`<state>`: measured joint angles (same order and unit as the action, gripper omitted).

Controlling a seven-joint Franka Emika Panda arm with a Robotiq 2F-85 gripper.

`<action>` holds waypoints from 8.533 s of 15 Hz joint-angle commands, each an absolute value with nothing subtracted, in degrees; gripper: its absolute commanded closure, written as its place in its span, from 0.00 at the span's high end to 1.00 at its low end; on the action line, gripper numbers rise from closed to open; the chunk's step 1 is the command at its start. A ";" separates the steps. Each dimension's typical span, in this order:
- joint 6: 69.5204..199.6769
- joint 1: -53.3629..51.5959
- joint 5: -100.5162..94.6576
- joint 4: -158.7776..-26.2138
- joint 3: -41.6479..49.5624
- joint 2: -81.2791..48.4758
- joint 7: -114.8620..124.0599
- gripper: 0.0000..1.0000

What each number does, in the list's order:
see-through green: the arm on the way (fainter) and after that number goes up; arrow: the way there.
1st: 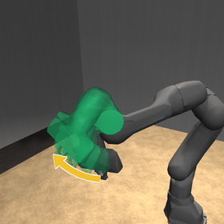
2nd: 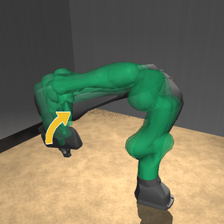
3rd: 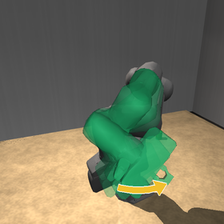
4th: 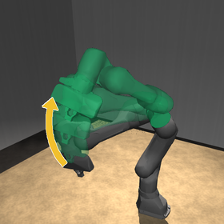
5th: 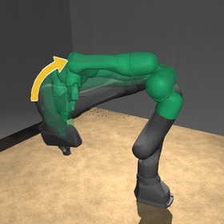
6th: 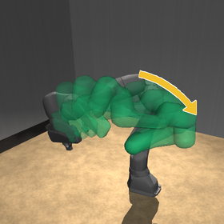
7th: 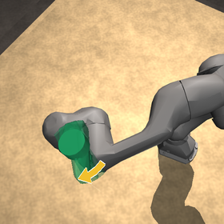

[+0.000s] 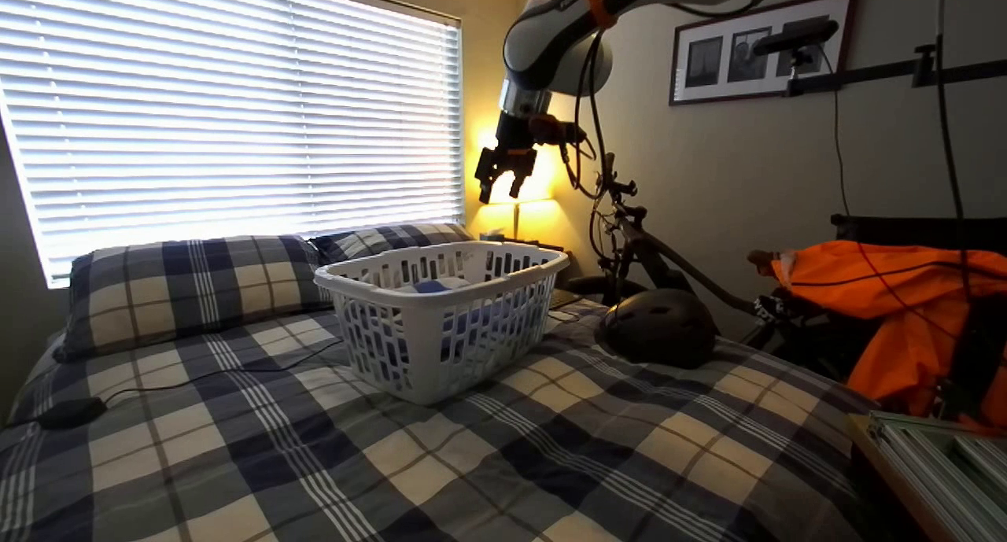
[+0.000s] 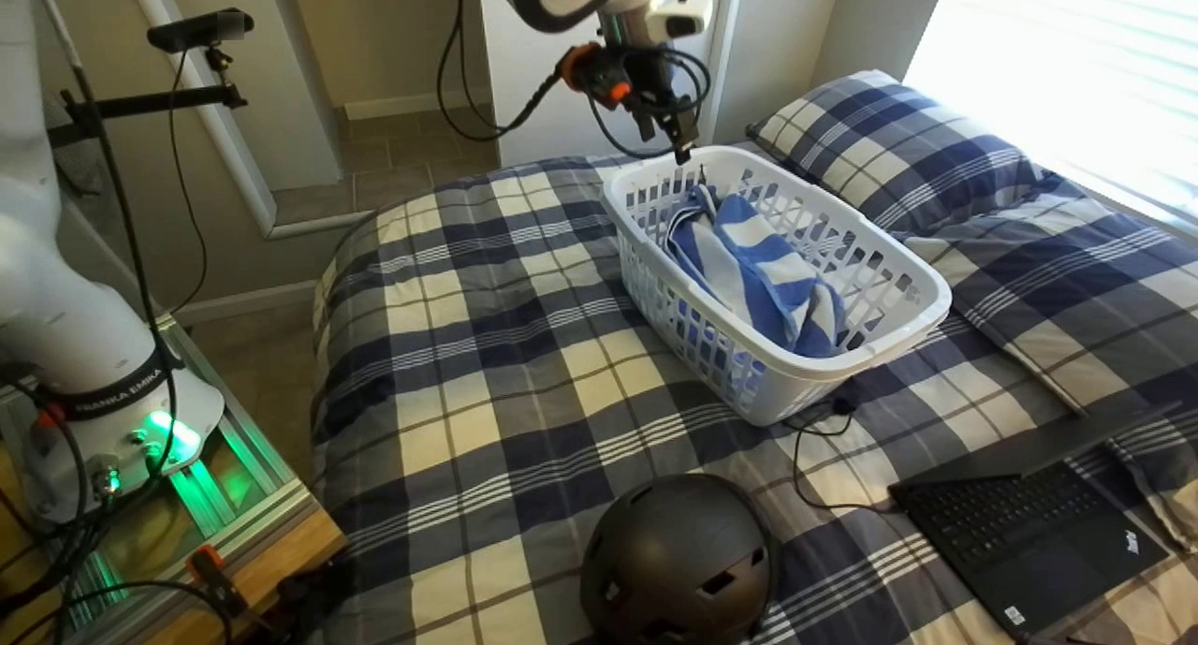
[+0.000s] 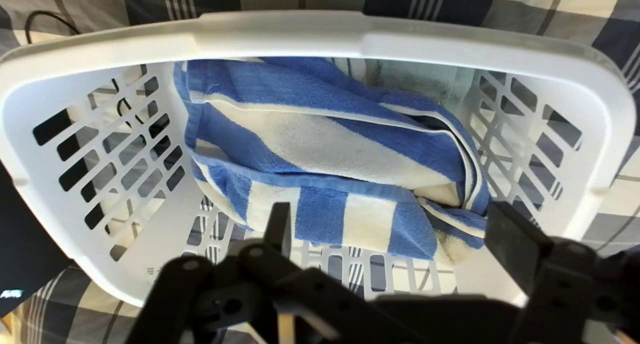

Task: Remove the towel from the basket

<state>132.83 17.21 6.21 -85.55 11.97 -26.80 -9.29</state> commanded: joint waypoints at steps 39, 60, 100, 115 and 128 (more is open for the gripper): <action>122.52 26.80 3.38 -26.96 4.21 -77.30 -23.44 1.00; 124.39 27.13 -1.96 -24.61 4.21 -82.59 -30.76 1.00; 85.20 21.93 -2.72 -27.78 4.33 -58.96 -17.96 0.03; 74.66 18.72 -4.22 -24.88 4.38 -56.98 -24.80 0.01; 76.40 4.13 -13.88 -27.06 4.87 -48.74 -51.04 0.01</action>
<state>76.19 6.08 -11.71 -25.88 4.74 -51.61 -44.18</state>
